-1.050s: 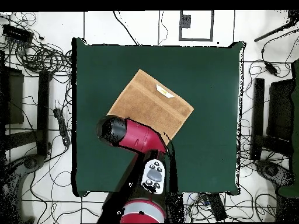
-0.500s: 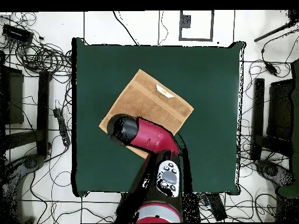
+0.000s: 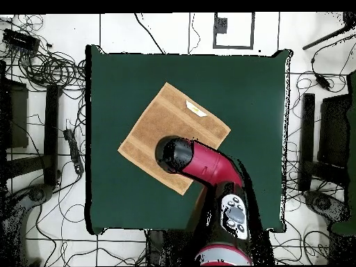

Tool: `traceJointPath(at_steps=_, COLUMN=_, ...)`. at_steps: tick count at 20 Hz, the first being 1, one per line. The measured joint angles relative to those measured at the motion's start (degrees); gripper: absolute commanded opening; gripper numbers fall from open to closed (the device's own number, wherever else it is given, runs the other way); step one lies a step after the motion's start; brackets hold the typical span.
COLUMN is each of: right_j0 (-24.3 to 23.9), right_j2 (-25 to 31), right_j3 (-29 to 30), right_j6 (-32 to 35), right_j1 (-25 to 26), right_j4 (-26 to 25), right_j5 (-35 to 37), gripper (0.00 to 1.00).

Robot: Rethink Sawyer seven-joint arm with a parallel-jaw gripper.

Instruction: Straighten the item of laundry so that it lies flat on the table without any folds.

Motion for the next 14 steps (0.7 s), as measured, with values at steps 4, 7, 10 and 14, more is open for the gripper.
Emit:
traceJointPath(at_steps=4, right_j0=-2.2, right_j2=0.6, right_j3=0.1, right_j6=0.0, right_j1=-0.1, right_j4=-1.3, right_j5=0.0, gripper=1.0)
traceJointPath(at_steps=7, right_j0=-5.0, right_j2=2.7, right_j3=0.6, right_j6=0.0, right_j1=-0.4, right_j4=-2.3, right_j5=-0.8, gripper=1.0)
traceJointPath(at_steps=10, right_j0=-6.3, right_j2=4.1, right_j3=1.1, right_j6=0.0, right_j1=-0.5, right_j4=-2.7, right_j5=-1.7, gripper=1.0)
traceJointPath(at_steps=14, right_j0=-8.2, right_j2=6.6, right_j3=2.0, right_j6=0.0, right_j1=-1.1, right_j4=-3.6, right_j5=-4.2, gripper=1.0)
